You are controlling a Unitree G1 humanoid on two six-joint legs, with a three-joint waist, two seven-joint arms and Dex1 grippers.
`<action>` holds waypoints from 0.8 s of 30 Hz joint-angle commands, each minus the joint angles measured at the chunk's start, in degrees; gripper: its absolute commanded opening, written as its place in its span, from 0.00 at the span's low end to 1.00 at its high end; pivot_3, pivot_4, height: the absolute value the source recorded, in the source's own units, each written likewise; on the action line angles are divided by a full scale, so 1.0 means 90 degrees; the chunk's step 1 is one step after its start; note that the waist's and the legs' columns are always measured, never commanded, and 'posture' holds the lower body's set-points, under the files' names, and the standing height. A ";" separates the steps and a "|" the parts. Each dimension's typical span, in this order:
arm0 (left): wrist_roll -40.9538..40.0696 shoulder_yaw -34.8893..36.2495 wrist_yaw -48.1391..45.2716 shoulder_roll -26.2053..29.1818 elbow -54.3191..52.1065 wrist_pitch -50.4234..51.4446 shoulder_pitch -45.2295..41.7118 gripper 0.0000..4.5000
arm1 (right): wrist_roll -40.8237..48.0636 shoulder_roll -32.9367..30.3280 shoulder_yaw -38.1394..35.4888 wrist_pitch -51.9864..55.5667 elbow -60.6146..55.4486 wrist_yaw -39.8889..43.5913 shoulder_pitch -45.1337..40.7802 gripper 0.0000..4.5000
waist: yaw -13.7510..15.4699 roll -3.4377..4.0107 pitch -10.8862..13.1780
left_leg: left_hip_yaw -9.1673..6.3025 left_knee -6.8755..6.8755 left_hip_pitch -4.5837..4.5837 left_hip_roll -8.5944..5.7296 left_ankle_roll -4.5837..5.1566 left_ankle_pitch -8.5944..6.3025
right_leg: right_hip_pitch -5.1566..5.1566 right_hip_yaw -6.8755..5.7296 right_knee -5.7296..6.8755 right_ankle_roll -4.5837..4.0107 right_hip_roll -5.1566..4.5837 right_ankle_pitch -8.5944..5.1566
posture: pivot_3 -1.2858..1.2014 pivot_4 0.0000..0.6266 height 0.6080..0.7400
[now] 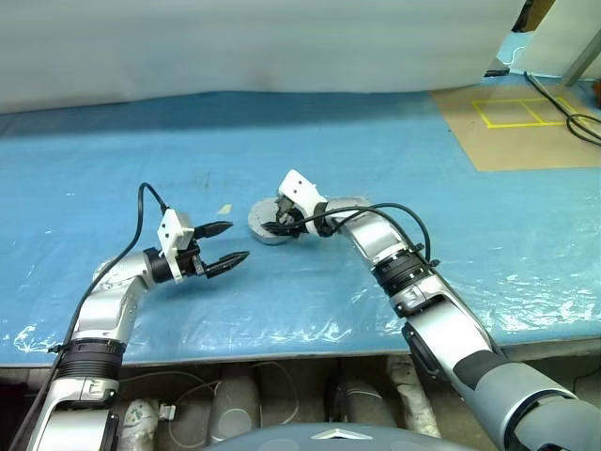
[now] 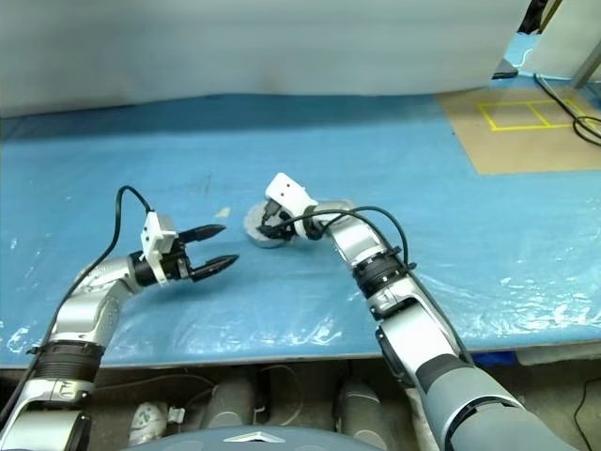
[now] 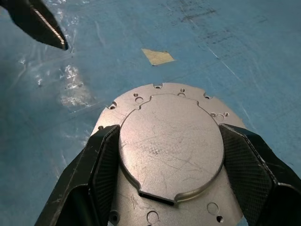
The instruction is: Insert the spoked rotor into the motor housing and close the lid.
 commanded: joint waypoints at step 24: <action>0.0135 -0.0352 0.0002 -0.0409 0.0146 -0.0124 -0.0264 0.94 | 0.0009 -0.0671 0.0619 0.0772 -0.0833 0.1572 0.0821 0.66 | -0.0066 -0.0014 -0.0007 | -0.0029 -0.0002 -0.0003 0.0017 -0.0020 -0.0013 | 0.0029 -0.0035 -0.0035 -0.0007 0.0012 -0.0004 | 0.52 0.24 1.00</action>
